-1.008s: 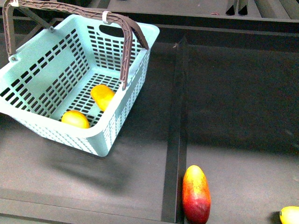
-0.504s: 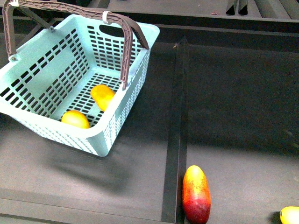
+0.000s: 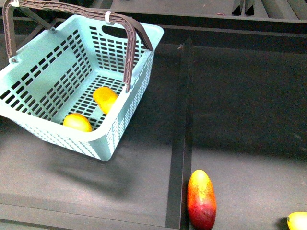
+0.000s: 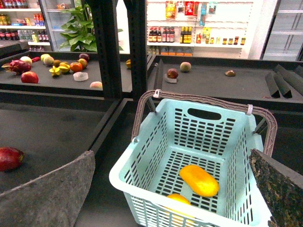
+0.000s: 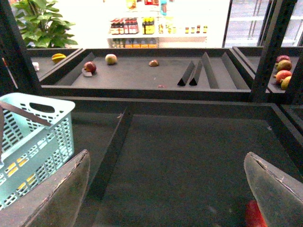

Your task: Pick lemon and mango into basket

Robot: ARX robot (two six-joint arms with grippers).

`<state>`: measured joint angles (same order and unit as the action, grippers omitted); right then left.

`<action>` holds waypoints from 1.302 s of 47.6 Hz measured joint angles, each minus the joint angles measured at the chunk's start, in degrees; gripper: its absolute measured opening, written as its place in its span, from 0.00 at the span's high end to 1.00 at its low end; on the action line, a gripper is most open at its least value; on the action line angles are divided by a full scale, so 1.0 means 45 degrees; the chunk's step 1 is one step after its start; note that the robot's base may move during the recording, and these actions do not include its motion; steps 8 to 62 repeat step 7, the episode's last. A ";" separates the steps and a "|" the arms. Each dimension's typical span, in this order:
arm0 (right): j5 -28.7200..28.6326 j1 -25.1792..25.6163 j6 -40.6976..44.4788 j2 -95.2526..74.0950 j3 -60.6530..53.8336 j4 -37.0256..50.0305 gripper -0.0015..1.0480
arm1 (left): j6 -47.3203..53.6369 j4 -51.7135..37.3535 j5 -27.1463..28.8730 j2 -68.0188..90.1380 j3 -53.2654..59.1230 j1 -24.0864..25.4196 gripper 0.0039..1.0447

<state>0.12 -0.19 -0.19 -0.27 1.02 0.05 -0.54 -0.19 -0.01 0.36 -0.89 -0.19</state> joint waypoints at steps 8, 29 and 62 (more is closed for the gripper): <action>0.0000 0.0000 0.0000 0.0000 0.0000 0.0000 0.08 | 0.0000 0.0000 0.0000 0.0000 0.0000 0.0000 0.06; 0.0000 0.0000 0.0000 0.0000 0.0000 0.0000 0.08 | 0.0000 0.0000 0.0000 0.0000 0.0000 0.0000 0.06; 0.0000 0.0000 0.0000 0.0000 0.0000 0.0000 0.08 | 0.0000 0.0000 0.0000 0.0000 0.0000 0.0000 0.06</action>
